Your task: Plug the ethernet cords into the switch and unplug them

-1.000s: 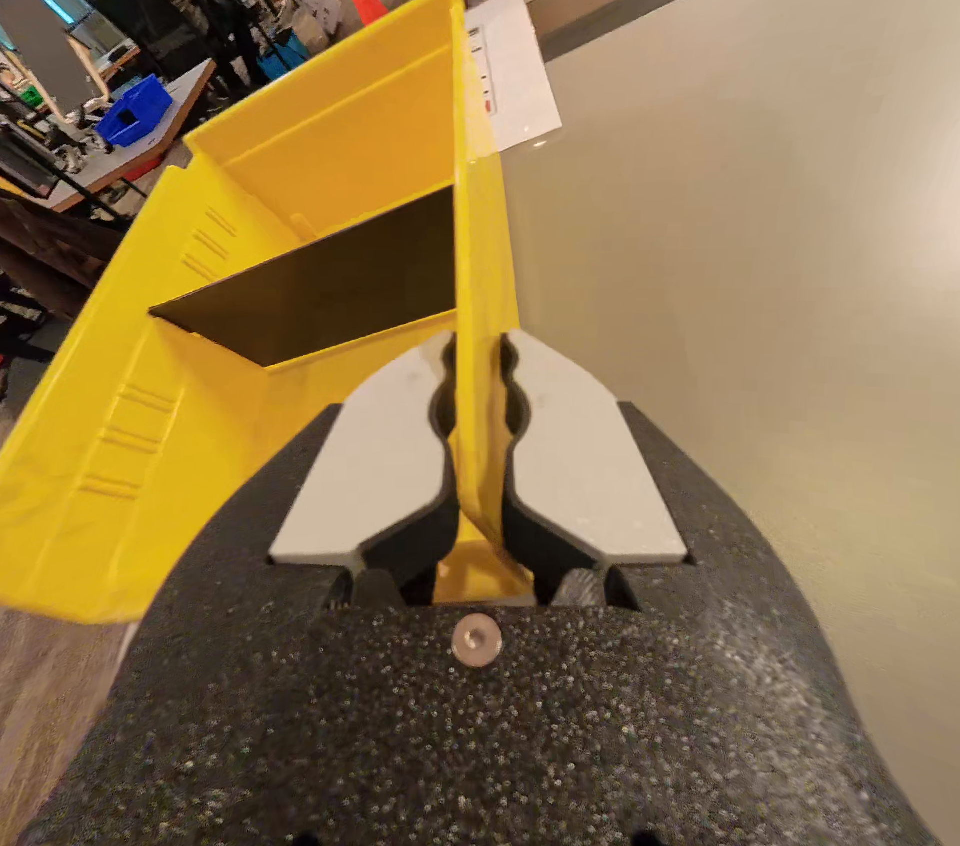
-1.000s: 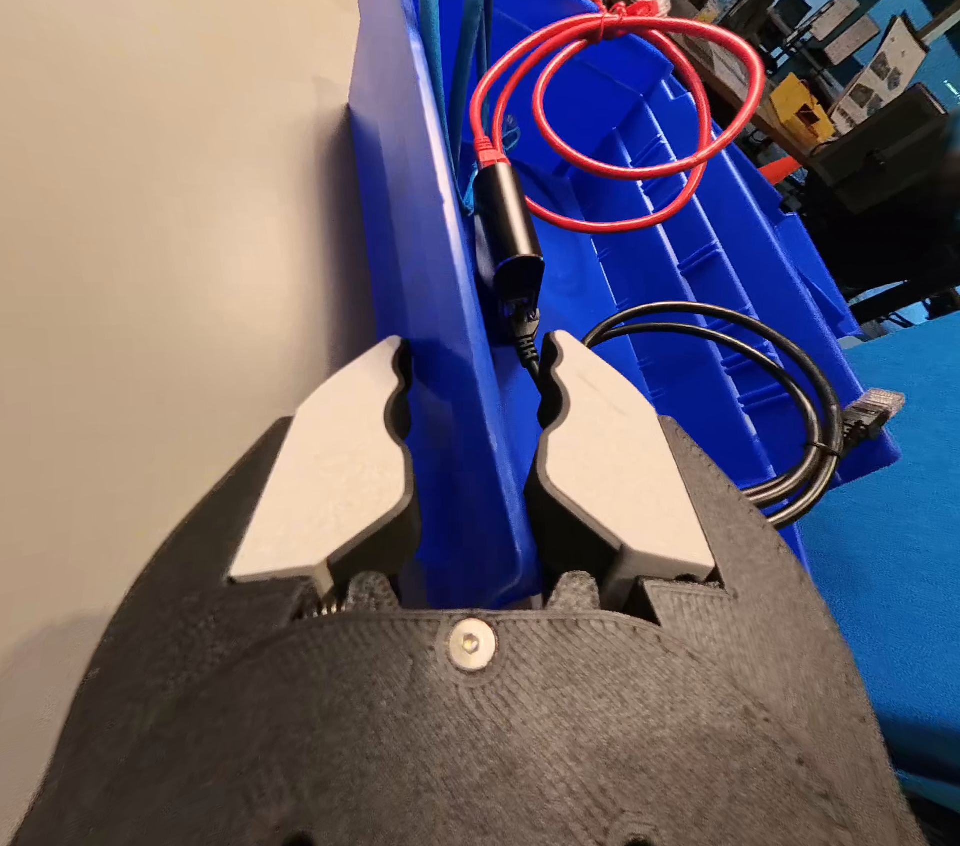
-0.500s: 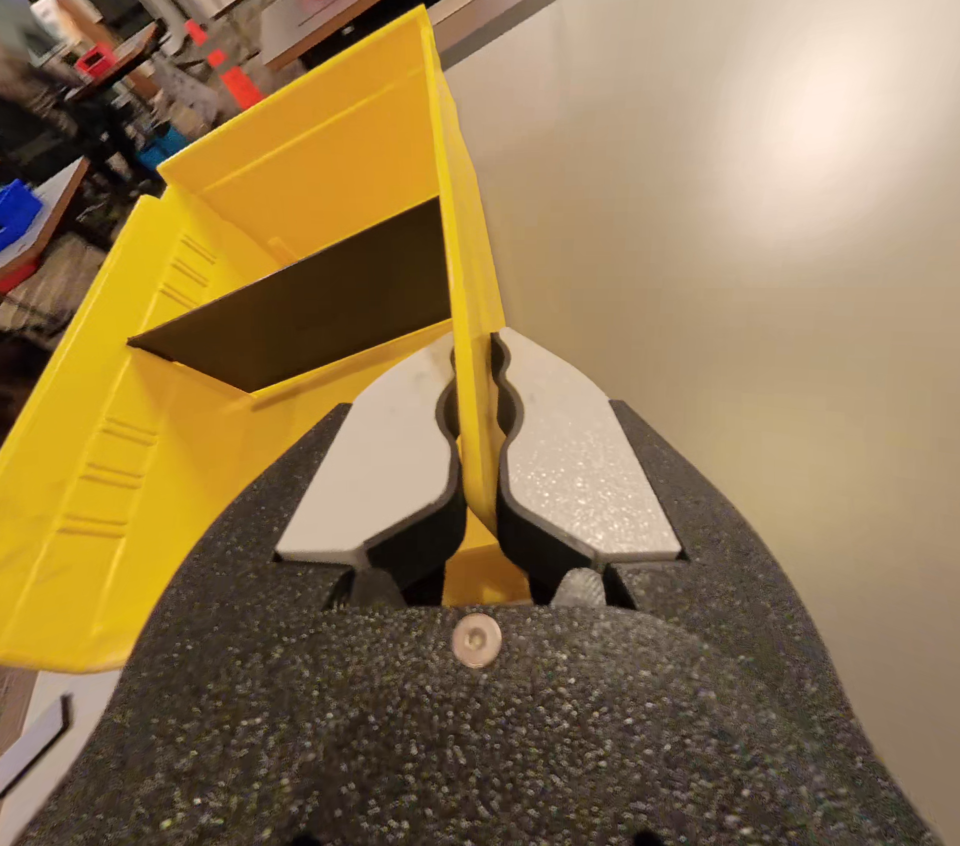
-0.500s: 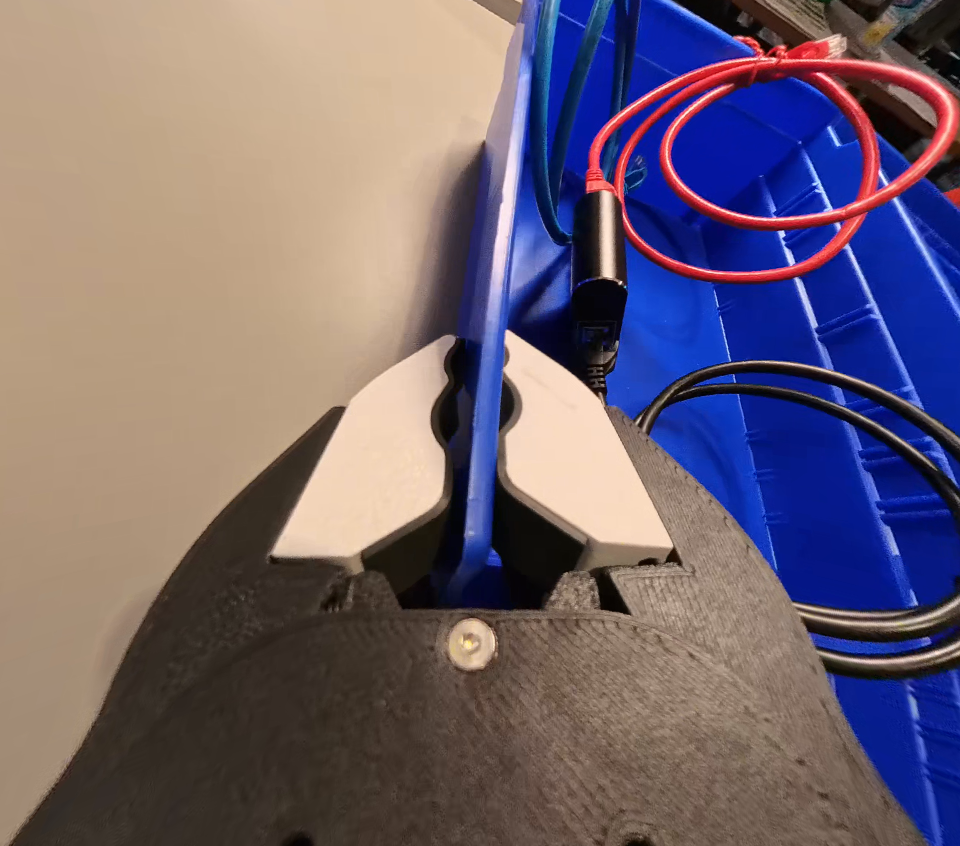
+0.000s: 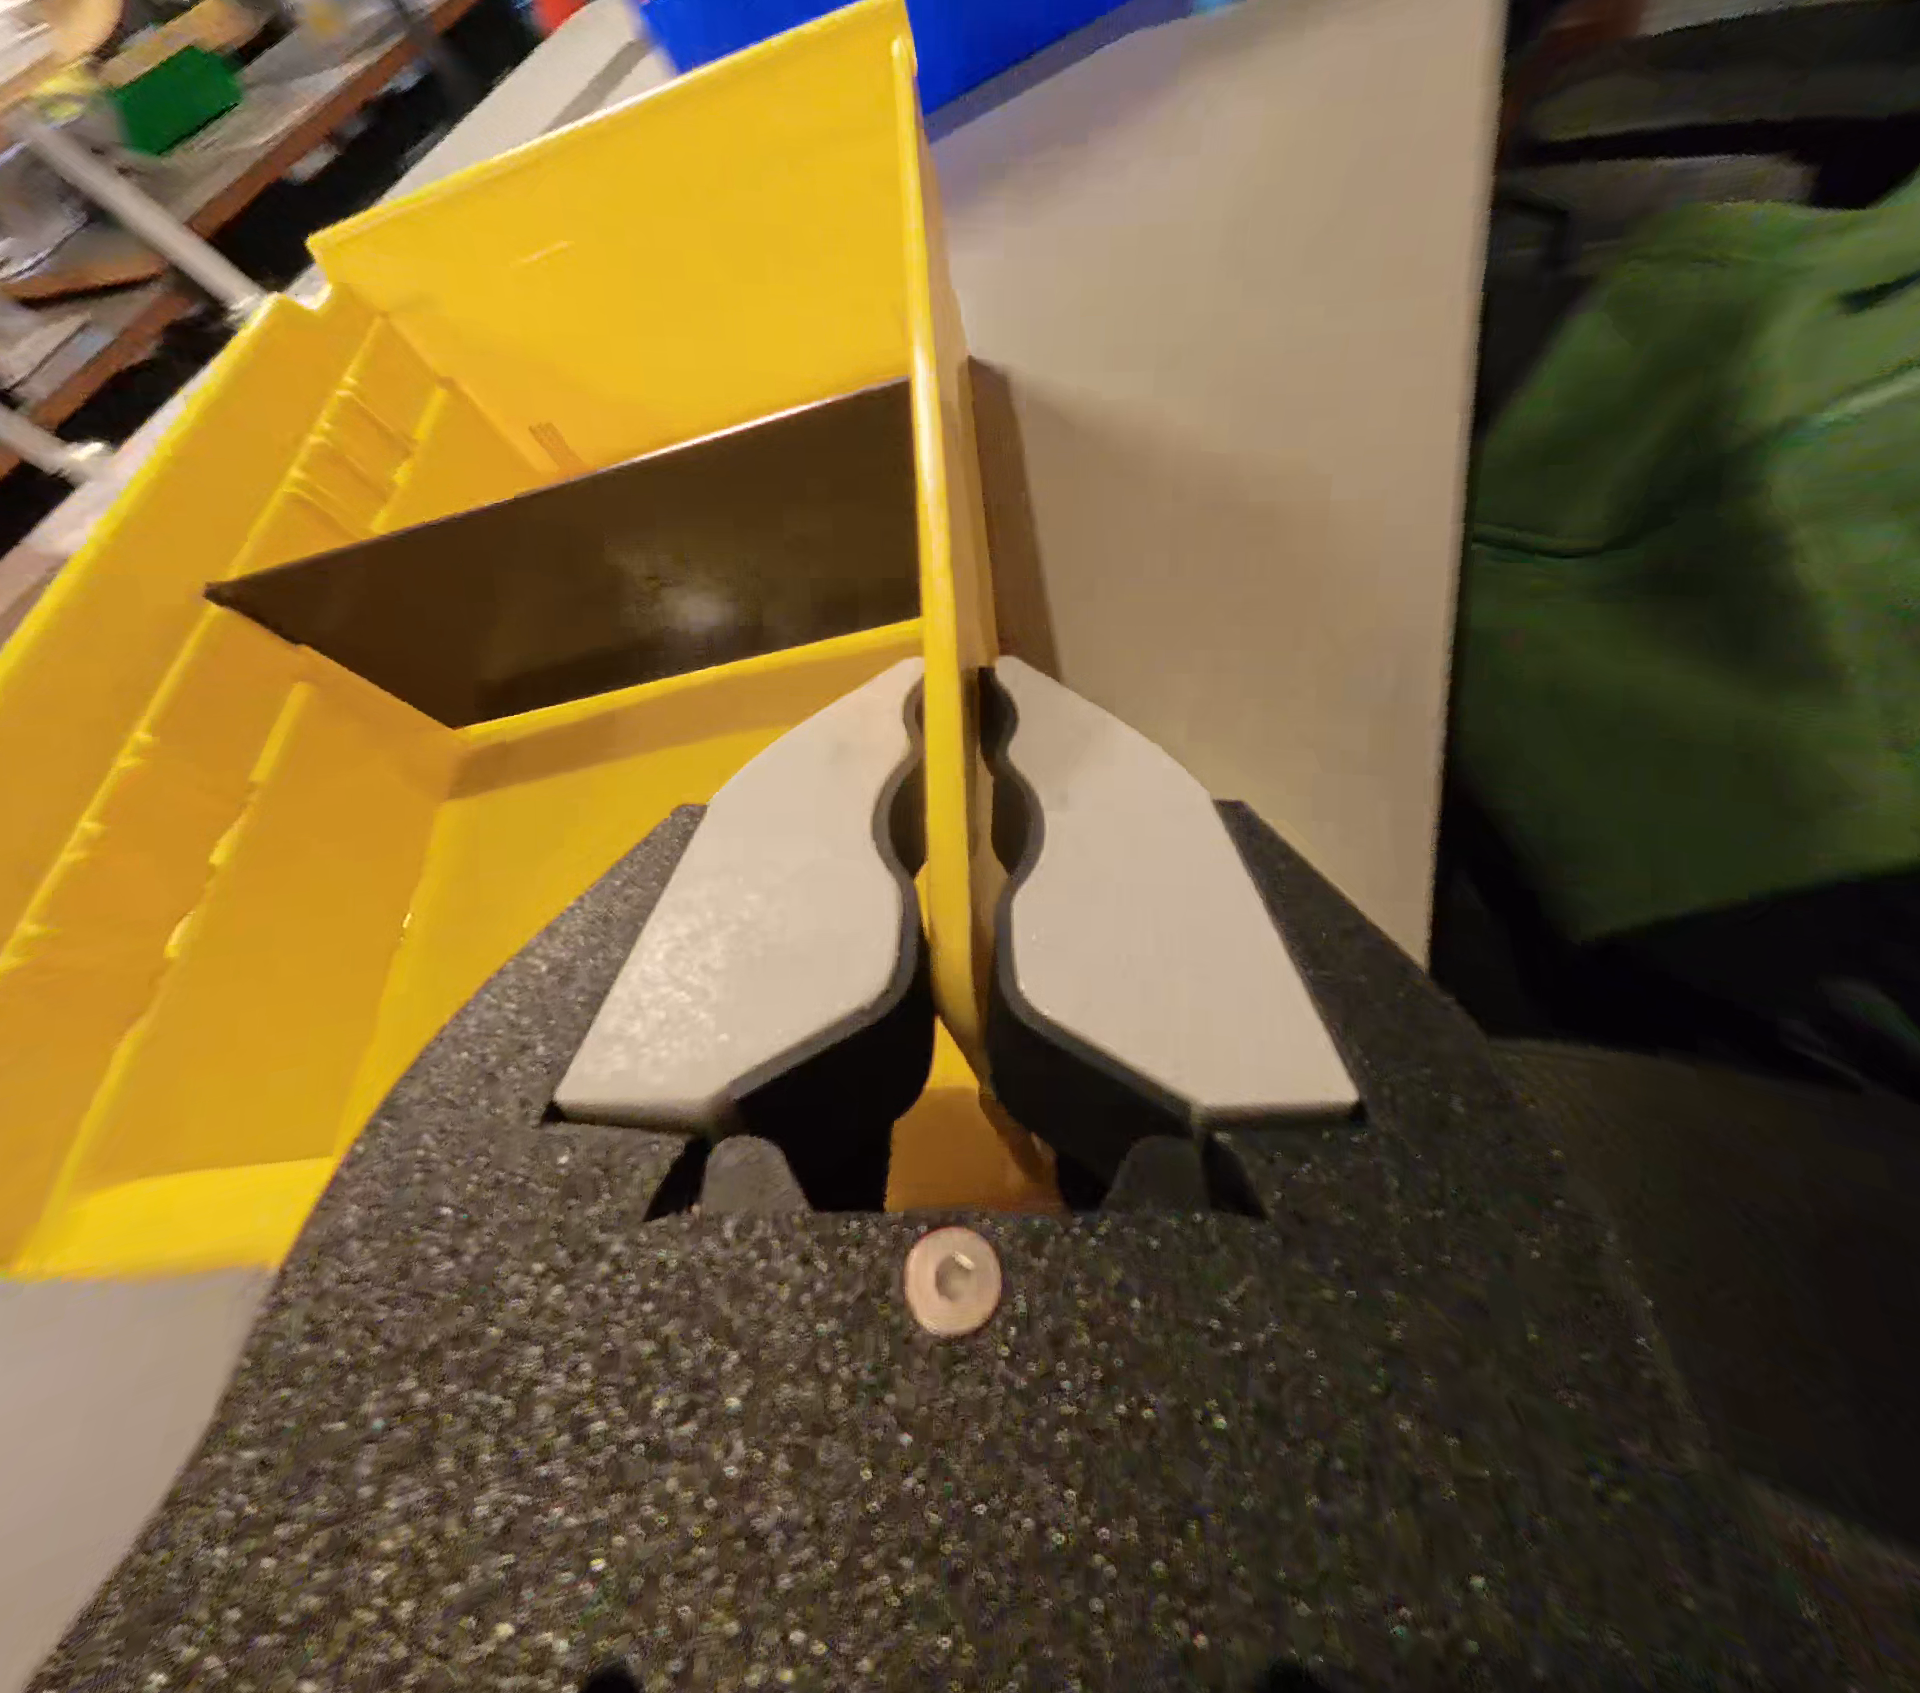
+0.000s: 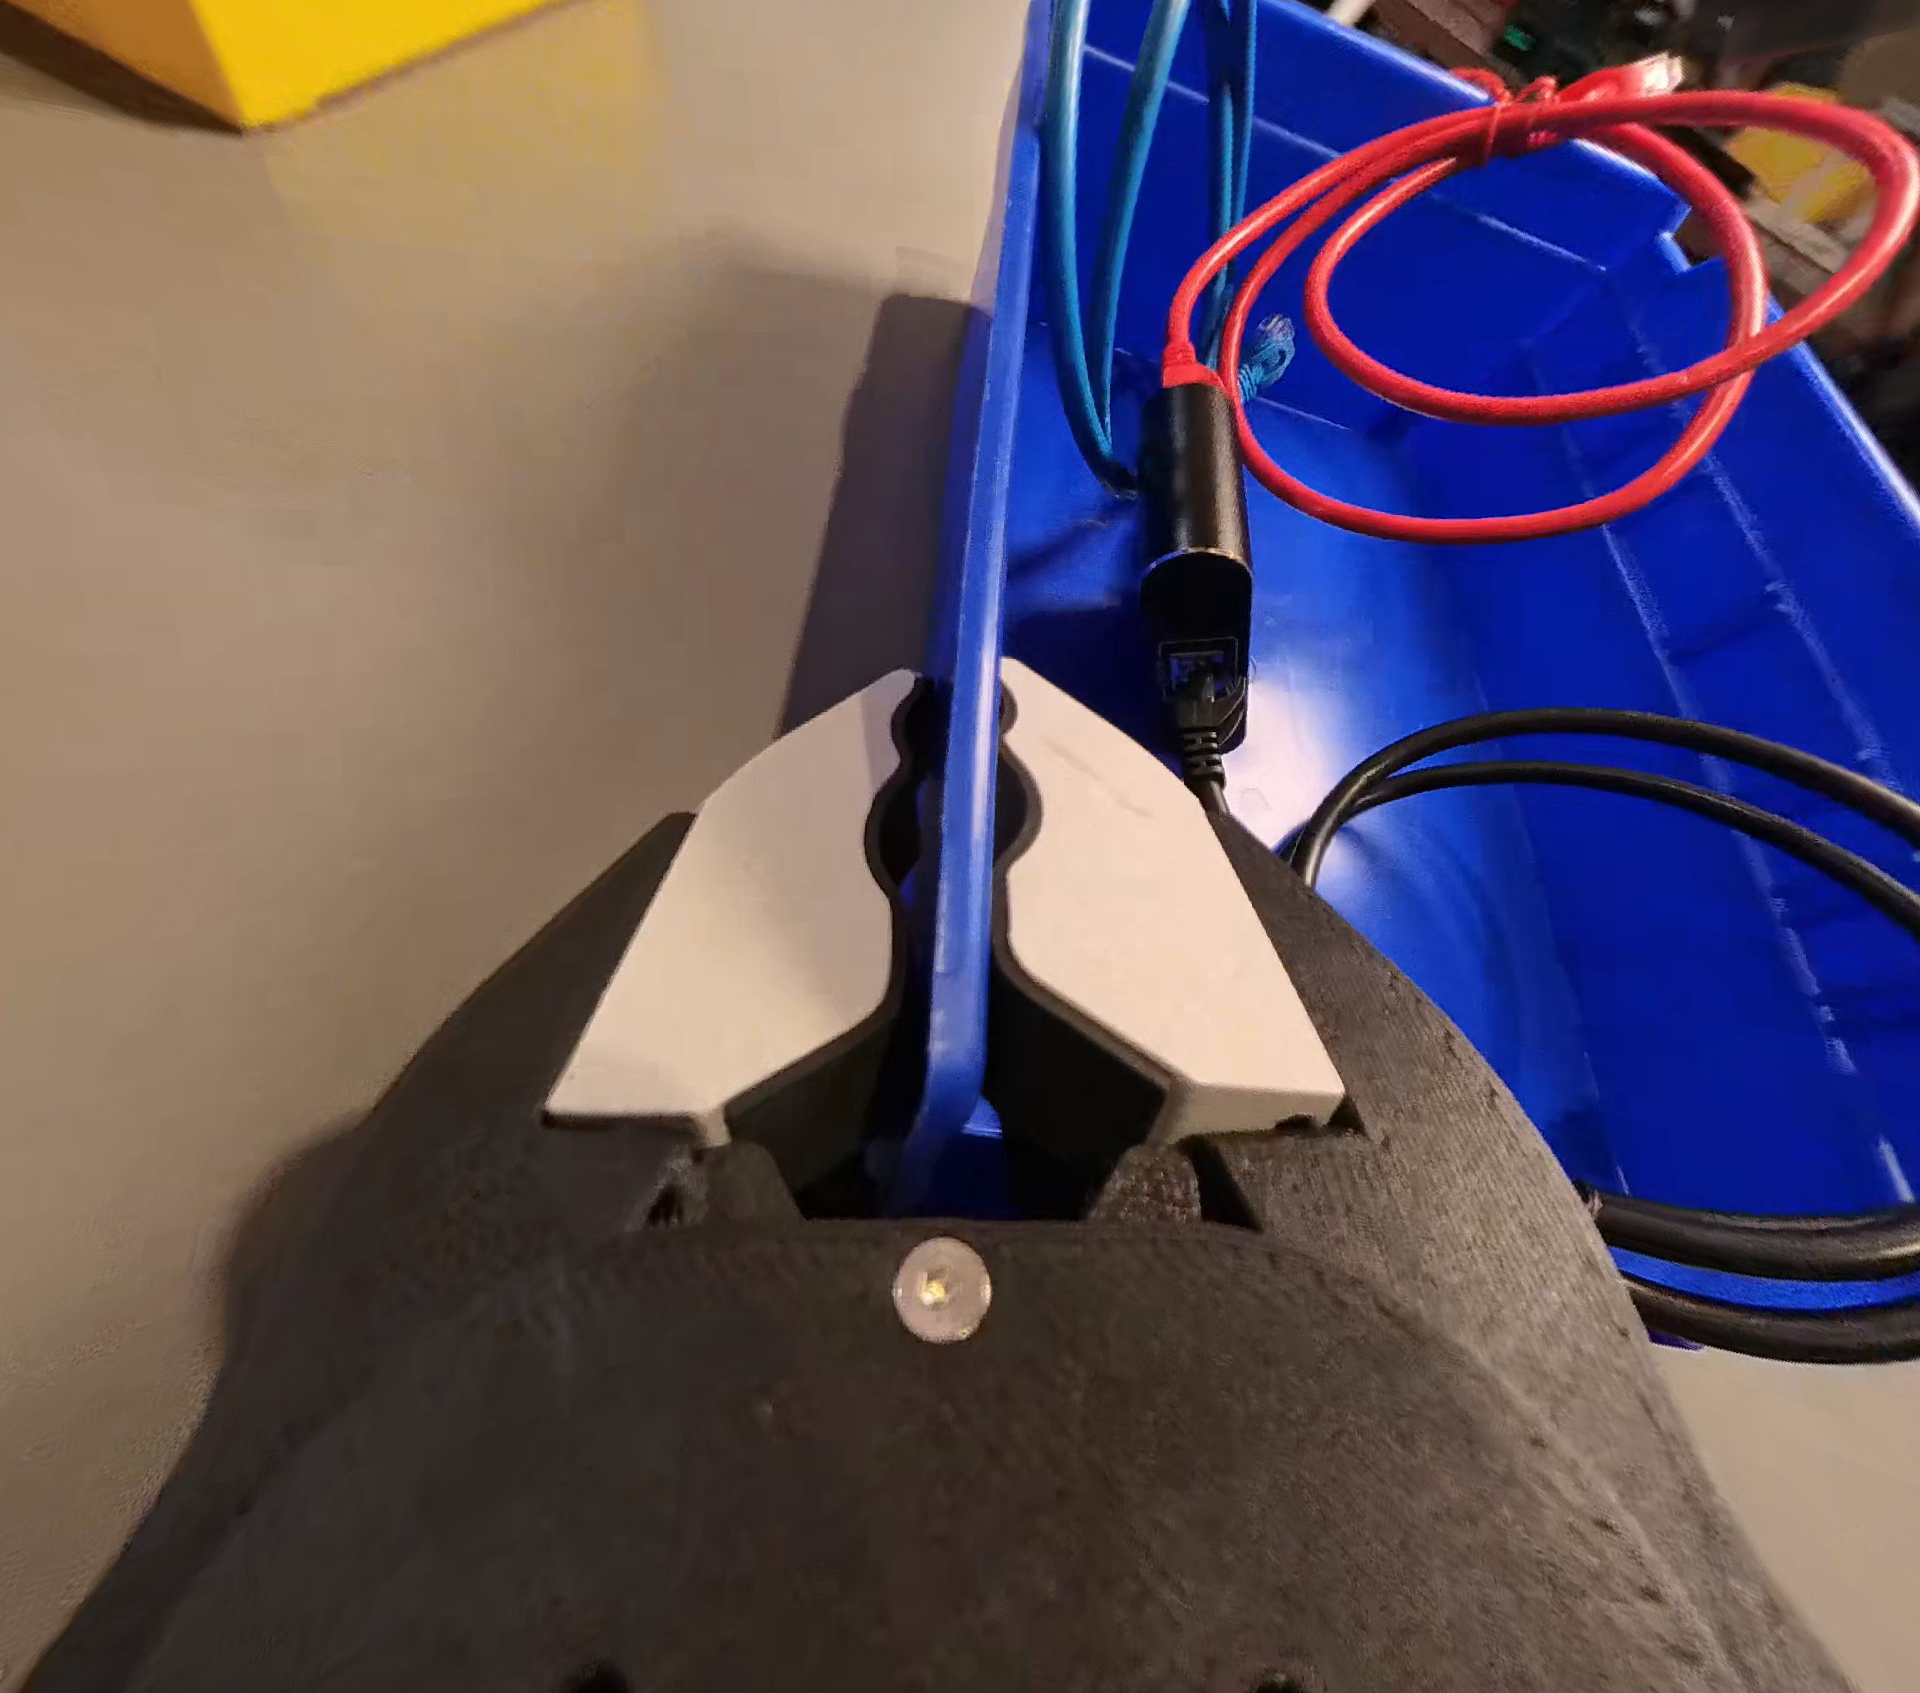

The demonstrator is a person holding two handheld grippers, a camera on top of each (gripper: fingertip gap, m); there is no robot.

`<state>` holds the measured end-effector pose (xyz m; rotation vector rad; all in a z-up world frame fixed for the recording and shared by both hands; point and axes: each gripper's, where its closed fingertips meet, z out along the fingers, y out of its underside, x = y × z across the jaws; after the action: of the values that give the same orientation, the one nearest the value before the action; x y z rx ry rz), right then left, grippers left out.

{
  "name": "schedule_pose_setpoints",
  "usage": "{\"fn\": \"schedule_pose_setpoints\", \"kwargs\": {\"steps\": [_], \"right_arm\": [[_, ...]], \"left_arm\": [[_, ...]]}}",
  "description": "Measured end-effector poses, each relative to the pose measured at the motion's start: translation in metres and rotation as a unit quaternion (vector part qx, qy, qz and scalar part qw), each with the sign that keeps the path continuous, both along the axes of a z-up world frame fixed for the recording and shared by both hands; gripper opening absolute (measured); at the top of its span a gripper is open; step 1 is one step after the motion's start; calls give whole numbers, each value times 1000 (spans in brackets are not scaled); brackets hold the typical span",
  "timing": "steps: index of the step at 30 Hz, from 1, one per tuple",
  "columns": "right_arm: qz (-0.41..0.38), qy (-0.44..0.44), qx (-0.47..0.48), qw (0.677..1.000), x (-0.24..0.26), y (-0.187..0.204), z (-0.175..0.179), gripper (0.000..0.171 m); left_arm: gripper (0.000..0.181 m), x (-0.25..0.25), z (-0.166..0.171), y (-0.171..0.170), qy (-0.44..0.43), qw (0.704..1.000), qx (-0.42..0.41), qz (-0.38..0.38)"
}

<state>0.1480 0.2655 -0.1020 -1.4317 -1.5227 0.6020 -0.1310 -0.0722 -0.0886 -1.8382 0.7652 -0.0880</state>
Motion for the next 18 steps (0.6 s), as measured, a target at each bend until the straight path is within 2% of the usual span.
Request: {"fn": "schedule_pose_setpoints", "kwargs": {"steps": [1, 5, 9, 13, 18], "right_arm": [[22, 0, -1, 1000, -7, -2, 0, 7], [109, -5, -10, 994, -38, -4, 0, 7], [186, -5, -12, 982, -76, -4, 0, 7], [237, 8, 1, 972, -126, -4, 0, 7], [272, 22, 29, 962, -185, -13, 1, 8]], "left_arm": [[6, 5, 0, -2, -4, 1000, -1, -31], [7, 20, 0, -9, -10, 992, -7, -126], [6, 25, 1, -12, -19, 982, -15, -189], [6, 28, 3, -12, -49, 972, -16, -228], [6, 32, 4, -9, -82, 967, -9, -242]]}}
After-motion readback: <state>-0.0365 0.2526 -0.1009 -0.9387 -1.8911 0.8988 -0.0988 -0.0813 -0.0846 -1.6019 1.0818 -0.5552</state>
